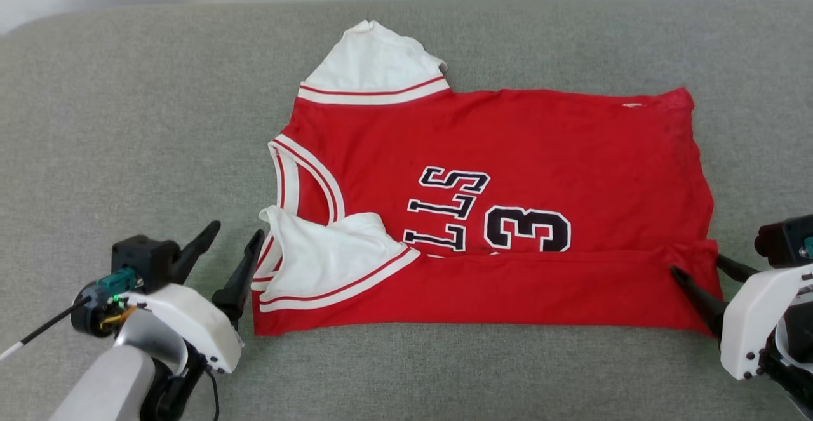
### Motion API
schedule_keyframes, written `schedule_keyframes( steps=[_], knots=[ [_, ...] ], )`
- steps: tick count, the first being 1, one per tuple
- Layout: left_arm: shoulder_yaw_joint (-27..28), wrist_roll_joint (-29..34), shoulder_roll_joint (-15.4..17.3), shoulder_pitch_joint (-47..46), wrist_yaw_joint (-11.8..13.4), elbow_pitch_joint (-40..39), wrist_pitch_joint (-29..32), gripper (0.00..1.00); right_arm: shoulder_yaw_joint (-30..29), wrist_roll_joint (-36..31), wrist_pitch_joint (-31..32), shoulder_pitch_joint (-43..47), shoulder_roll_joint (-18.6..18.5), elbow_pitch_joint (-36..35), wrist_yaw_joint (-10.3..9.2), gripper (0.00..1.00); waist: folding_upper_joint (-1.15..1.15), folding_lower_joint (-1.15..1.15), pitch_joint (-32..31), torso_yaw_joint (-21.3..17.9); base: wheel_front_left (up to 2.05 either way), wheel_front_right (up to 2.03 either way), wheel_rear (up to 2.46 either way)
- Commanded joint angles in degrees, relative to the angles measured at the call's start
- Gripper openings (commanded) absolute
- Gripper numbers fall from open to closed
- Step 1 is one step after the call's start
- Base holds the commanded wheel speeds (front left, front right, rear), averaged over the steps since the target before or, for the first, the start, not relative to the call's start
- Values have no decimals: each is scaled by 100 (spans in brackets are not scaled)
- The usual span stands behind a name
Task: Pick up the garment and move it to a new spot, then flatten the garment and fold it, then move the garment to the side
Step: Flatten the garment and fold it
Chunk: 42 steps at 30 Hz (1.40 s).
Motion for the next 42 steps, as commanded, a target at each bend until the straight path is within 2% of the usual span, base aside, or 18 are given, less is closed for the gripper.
schedule_keyframes(
  steps=[1, 5, 10, 15, 22, 28, 35, 36, 37, 42],
  knots=[
    [64, -119, -37, 194, 103, -39, 23, 100, -98, -65, 82, 102, 83, -35, -2, 100, 0, -1, -182, 0, 0, 0, 0],
    [169, -465, -12, 610, 365, -301, 458, 100, -374, -219, 431, 363, 265, -192, -2, 100, 0, -1, -421, -13, 0, 0, 0],
    [229, -733, 66, 1139, 710, -977, 883, 100, -913, -496, 943, 813, 699, -560, -2, 100, 0, -1, -538, -10, 0, 0, 0],
    [175, -736, 168, 1492, 1126, -1561, 1298, 100, -1300, -749, 1216, 1194, 1093, -1096, -2, 100, 0, -1, -490, -38, 0, 0, 0],
    [56, -643, 265, 1508, 1453, -1837, 1722, 100, -1557, -907, 1400, 1390, 1430, -1523, -2, 100, 0, -1, -221, -143, 0, 0, 0],
    [4, -593, 215, 1398, 1609, -1762, 1865, 100, -1613, -864, 1452, 1456, 1529, -1740, -2, 100, 0, -1, -3, -224, 0, 0, 0],
    [-215, -613, 196, 1378, 1584, -1396, 2206, 100, -1707, -1018, 1386, 1362, 1468, -1844, -2, 100, 0, -1, 214, -299, 0, 0, 0],
    [-241, -644, 168, 1357, 1571, -1352, 2235, 46, -1713, -1040, 1395, 1352, 1454, -1838, -2, 100, 0, -1, 234, -295, 0, 0, 0],
    [-279, -658, 150, 1332, 1527, -1314, 2276, 0, -1712, -1042, 1410, 1348, 1440, -1842, -2, 100, 0, -1, 244, -290, 0, 0, 0],
    [-386, -733, 51, 1276, 1345, -1278, 2226, 0, -1692, -1127, 1485, 1271, 1368, -1849, -2, 100, 0, -1, 160, -226, 0, 0, 0]
  ],
)
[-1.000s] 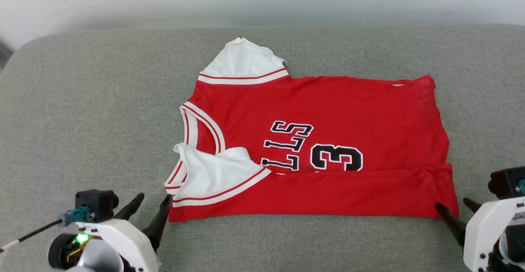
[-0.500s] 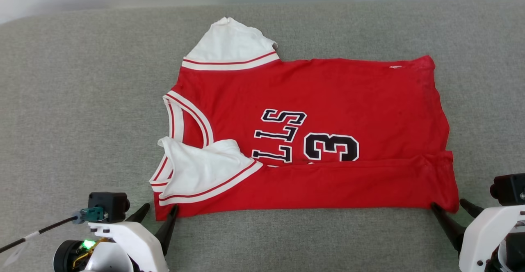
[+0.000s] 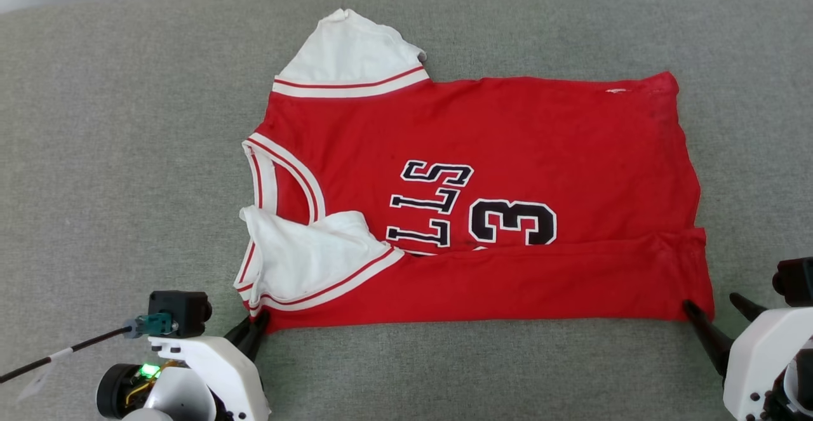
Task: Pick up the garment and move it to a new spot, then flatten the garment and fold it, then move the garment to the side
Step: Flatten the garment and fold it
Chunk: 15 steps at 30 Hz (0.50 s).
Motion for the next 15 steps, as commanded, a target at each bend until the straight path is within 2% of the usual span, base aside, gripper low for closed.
schedule_keyframes(
  steps=[1, 9, 12, 15],
  knots=[
    [-132, -42, -57, 80, -51, 113, 62, 0, 22, -72, 44, -60, -56, -2, -2, 100, 0, 0, -71, 39, 0, 0, 0],
    [-42, 44, 24, 157, -24, -310, -181, 0, -95, -377, 357, -211, 40, 393, -2, 100, 0, 0, -342, 270, 0, 0, 0],
    [-1, -129, -63, 213, -120, -559, -249, 0, -121, -312, 445, -287, 140, 613, -2, 100, 0, 0, -329, 386, 0, 0, 0],
    [4, -92, 17, 181, -164, -672, -283, 0, -78, -438, 478, -356, 89, 870, -2, 100, 0, 0, -247, 479, 0, 0, 0]
  ],
)
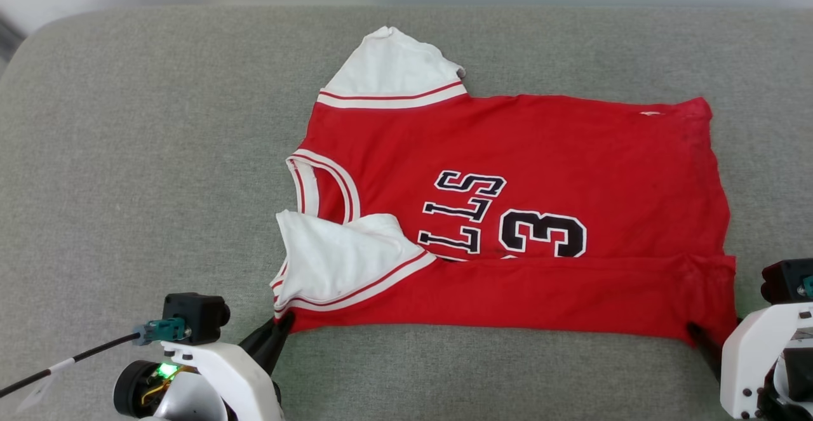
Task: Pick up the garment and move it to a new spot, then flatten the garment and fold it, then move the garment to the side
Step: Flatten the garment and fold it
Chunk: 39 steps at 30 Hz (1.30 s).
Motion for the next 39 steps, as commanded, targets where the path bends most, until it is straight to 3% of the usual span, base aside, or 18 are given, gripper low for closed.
schedule_keyframes(
  steps=[1, 3, 4, 5, 6, 15, 29, 38, 39],
  knots=[
    [-14, 31, 23, 6, -23, -25, -21, 0, -3, -45, 2, -91, 8, 110, -2, 100, 0, 0, 75, 71, 0, 0, 0],
    [-31, 58, 9, -23, -40, -75, -56, 0, -5, -75, -4, -100, 66, 280, -2, 100, 0, 0, 137, 125, 0, 0, 0],
    [-32, 63, 0, -39, -50, -96, -66, 0, 2, -60, 14, -95, 86, 365, -3, 94, 0, 0, 172, 148, 0, 0, 0],
    [-37, 72, -6, -55, -59, -111, -92, 0, 20, -56, 24, -102, 98, 444, -3, 37, 0, 0, 205, 166, 0, 0, 0],
    [-41, 77, -13, -63, -74, -119, -112, 0, 41, -61, 21, -112, 100, 511, -3, 0, 0, 0, 232, 181, 0, 0, 0],
    [-112, 112, 156, 143, -93, 7, -73, 0, 78, 37, 46, 25, -20, 613, -5, 0, 0, 0, 60, 135, 0, 0, 0],
    [-108, -313, 351, 1150, -90, -151, -119, 0, -297, 327, 511, 990, -534, -421, -6, 0, 0, 0, -565, -180, 0, 0, 0],
    [-265, -347, 263, 1215, -197, 185, -118, 0, -291, 270, 392, 1196, -268, -243, -5, 0, 0, 0, -534, -211, 0, 0, 0],
    [-263, -306, 249, 1166, -229, 242, -179, 33, -269, 260, 354, 1173, -244, -169, -5, 0, 0, 0, -532, -212, 0, 0, 0]
  ],
)
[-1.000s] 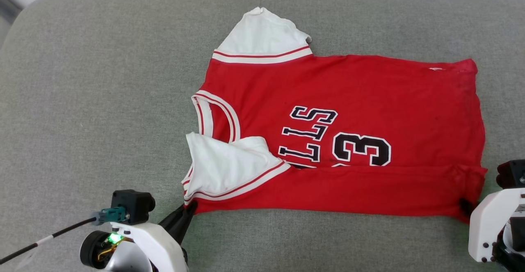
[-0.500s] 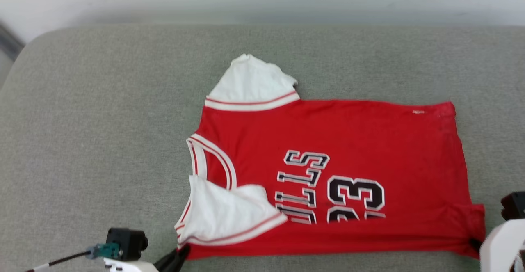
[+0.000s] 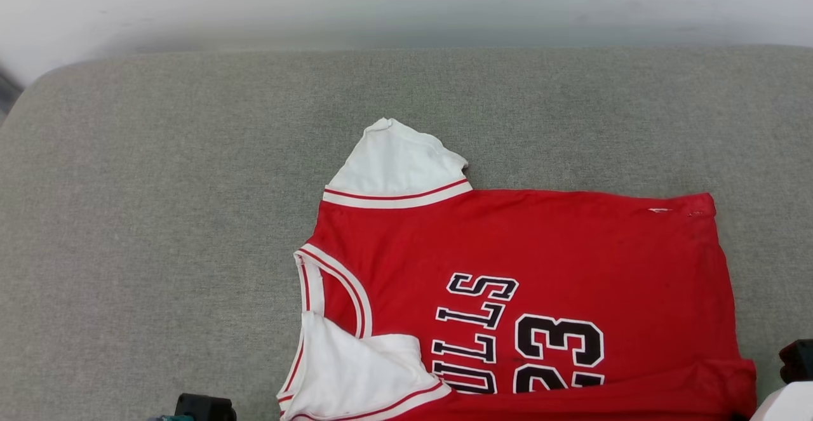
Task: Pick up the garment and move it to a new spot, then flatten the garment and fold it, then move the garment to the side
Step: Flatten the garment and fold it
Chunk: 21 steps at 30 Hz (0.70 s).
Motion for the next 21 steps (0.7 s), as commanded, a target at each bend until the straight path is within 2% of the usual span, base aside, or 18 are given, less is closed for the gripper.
schedule_keyframes(
  steps=[1, 2, 3, 11, 16, 21],
  knots=[
    [19, 66, -13, -100, -28, 117, -97, 96, 17, -58, -82, -33, 29, 122, -8, 23, 0, 0, 1, 0, 0, 0, 0],
    [1, 87, -30, -106, -61, 174, -126, 100, 30, -78, -160, -69, 42, 177, -8, 86, 0, 0, -6, -1, 0, 0, 0],
    [-14, 81, -44, -116, -77, 229, -139, 100, 36, -70, -218, -98, 75, 238, -8, 100, 0, 0, -17, -4, 0, 0, 0],
    [133, 213, -55, -269, -171, 311, -579, 100, 8, 166, -715, -392, 196, 206, -6, 100, 0, 0, -207, -17, 0, 0, 0],
    [490, 476, -180, -471, -334, 75, -1712, 100, 83, 311, -1326, -613, 132, -143, -6, 100, 0, 0, -387, -34, 0, 0, 0],
    [704, 937, -276, -611, -310, 7, -2504, 100, 260, 283, -2389, -845, 148, -514, -5, 100, 0, 0, -507, -81, 0, 0, 0]
  ],
)
